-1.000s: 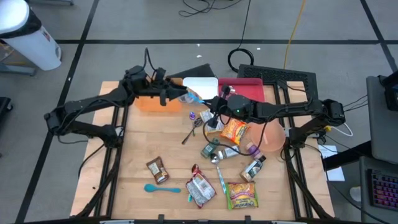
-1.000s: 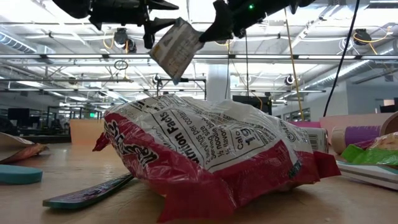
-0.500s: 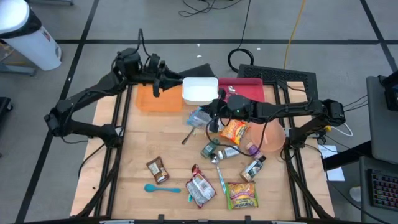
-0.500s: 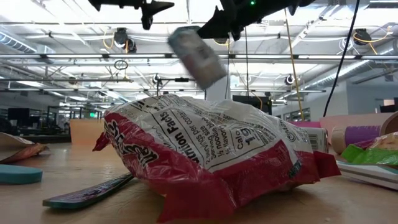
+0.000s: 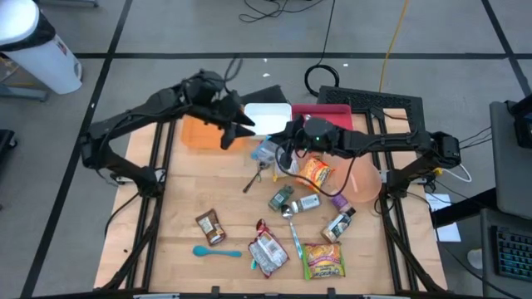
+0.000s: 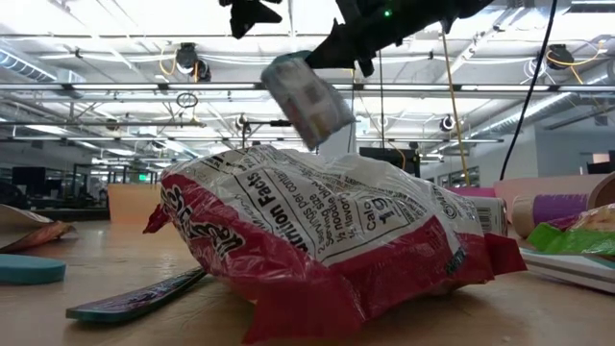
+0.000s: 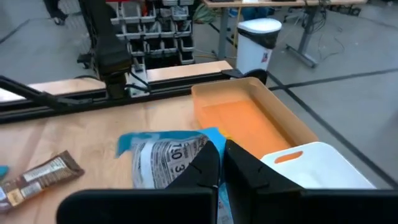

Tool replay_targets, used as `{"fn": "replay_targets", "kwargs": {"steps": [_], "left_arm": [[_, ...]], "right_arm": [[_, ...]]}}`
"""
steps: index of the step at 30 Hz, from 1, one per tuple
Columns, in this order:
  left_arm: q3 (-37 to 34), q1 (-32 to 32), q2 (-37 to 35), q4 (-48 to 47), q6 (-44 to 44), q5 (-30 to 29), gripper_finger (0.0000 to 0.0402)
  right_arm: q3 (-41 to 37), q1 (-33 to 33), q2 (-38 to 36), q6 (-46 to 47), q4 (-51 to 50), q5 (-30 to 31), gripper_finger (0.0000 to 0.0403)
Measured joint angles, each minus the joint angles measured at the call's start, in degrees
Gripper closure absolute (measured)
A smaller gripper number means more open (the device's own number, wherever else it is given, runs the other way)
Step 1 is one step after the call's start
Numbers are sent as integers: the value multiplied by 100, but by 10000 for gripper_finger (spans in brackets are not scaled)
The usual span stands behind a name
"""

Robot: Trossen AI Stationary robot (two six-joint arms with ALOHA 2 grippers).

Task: Pick & Place Food Item
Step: Put the light blue noodle pack into the orange bin

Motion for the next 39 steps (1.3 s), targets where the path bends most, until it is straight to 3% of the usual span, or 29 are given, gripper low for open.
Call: {"fn": "replay_targets", "kwargs": {"steps": [10, 19, 29, 39], "left_arm": [[233, -357, 573, -451, 257, -423, 220], [237, -482, 685, -722, 590, -1352, 220], [237, -499, 685, -683, 615, -1438, 220], [237, -495, 685, -735, 547, -1884, 220]], "right_arm": [[0, -217, -2, 469, 14, -102, 403], [0, -296, -4, 546, 114, -106, 403], [0, -294, -4, 651, 438, -108, 403], [0, -285, -4, 653, 462, -125, 403]]}}
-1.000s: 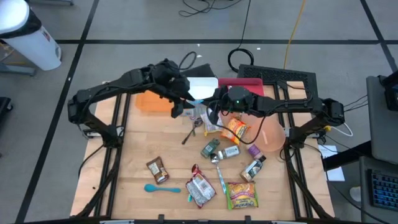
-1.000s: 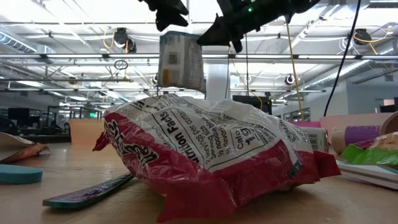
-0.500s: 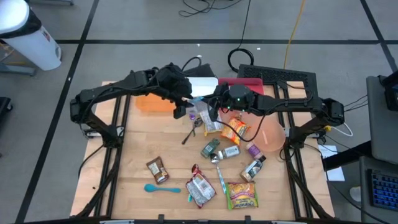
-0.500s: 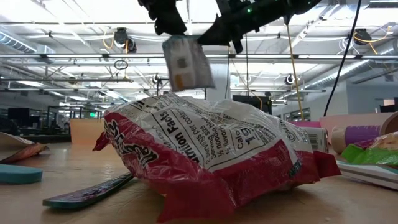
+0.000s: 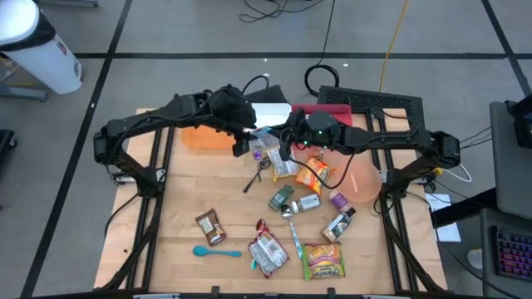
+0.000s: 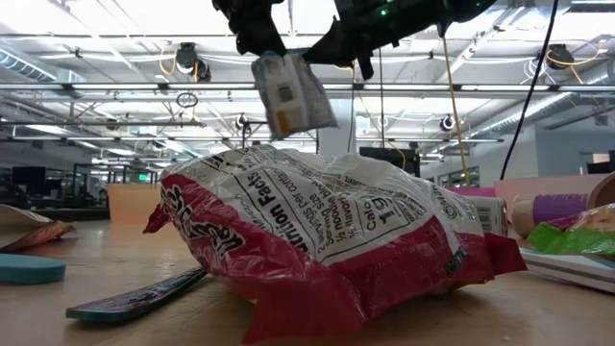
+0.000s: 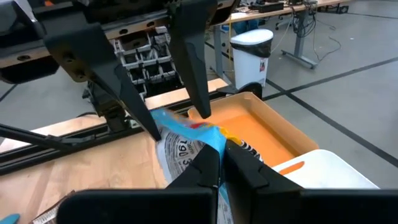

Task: Pick & Place Food Item
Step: Put the light blue noodle pack into the orange bin

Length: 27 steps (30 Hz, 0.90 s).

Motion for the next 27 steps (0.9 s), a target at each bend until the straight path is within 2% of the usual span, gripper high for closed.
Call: {"fn": "replay_targets", "kwargs": {"steps": [5, 9, 24, 27], "left_arm": [[0, 0, 2, 0, -58, -173, 220], [0, -4, 2, -17, -59, -355, 227], [0, 0, 7, -13, -88, -366, 389], [0, 0, 9, -13, -7, -220, 395]], "right_arm": [[0, 0, 0, 0, 114, -12, 403], [0, 1, 0, -9, 298, -297, 403], [2, 2, 0, -20, 166, -303, 403], [2, 3, 0, -20, 166, -305, 403]]}}
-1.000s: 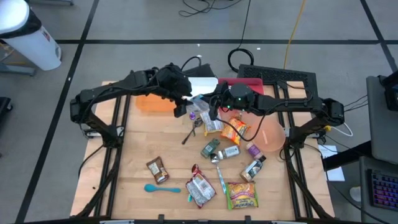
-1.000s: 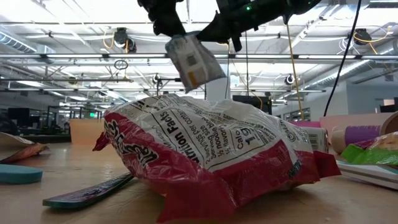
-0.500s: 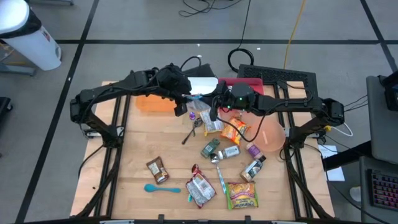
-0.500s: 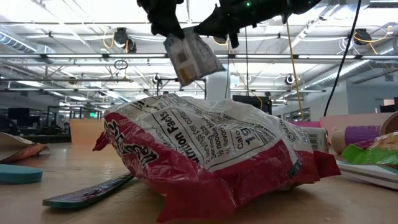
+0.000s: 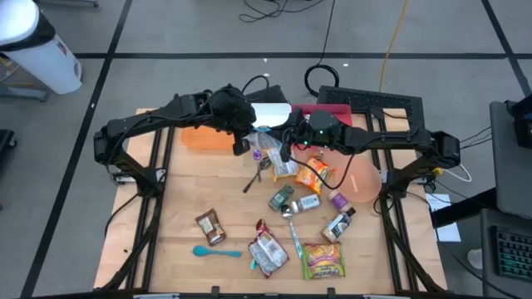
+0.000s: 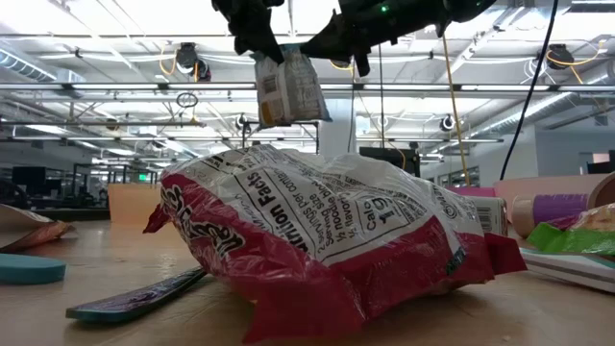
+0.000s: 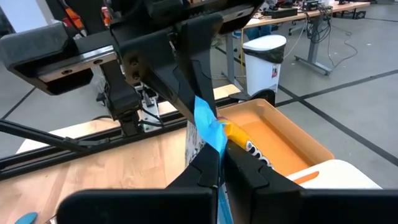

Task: Pick & Place Food Item
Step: Put the light blue noodle pack into the orange bin

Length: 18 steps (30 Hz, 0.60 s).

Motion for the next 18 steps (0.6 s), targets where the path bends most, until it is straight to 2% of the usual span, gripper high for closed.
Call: {"fn": "replay_targets", "kwargs": {"steps": [5, 18], "left_arm": [[0, 0, -2, 1, 29, 169, 397], [0, 77, -116, -72, 95, 189, 398]], "right_arm": [[0, 1, 0, 0, 1, -4, 383], [0, 1, 0, 216, 37, -2, 283]]}}
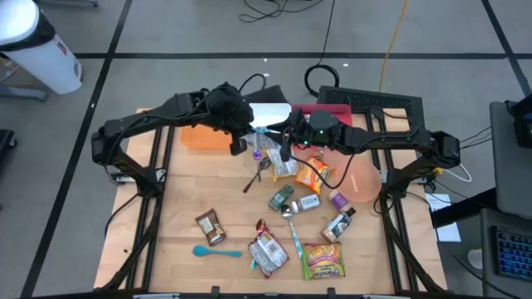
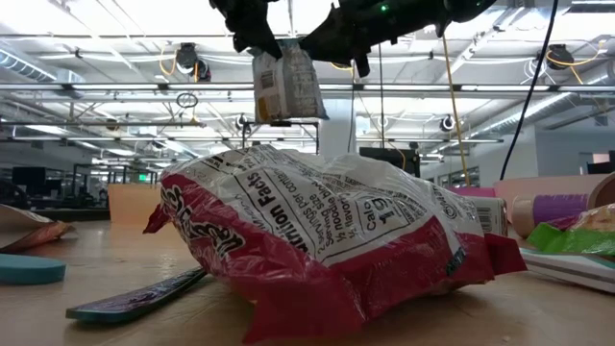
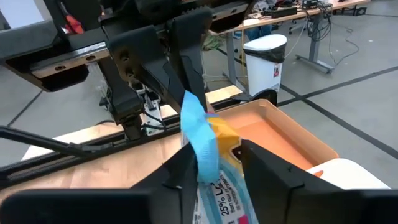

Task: Pick & Place Food Item
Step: Put the light blue noodle pack into the orange bin

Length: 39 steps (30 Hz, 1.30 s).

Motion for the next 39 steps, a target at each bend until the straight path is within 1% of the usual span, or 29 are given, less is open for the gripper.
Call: {"fn": "replay_targets", "kwargs": {"steps": [5, 11, 22, 26, 33, 36, 39], "left_arm": [[-2, 189, -136, -226, 71, -63, 399], [0, 574, -339, -498, 113, -118, 399], [0, 1371, -431, -842, 204, -297, 399], [0, 1764, -432, -866, 19, -370, 399], [0, 2412, -430, -870, -300, -325, 399], [0, 2610, -430, -870, -142, -185, 400], [-1, 2772, -430, -870, 72, -166, 400]], "right_arm": [[0, -13, -5, 36, 6, 7, 258], [2, -107, -80, 36, -14, 28, 244], [4, -344, -183, 33, -9, 24, 247], [4, -354, -179, 31, -36, 24, 247], [4, -354, -179, 18, -40, 24, 248], [4, -354, -179, 16, -47, 24, 248], [4, -354, -179, 18, -91, 24, 248]]}}
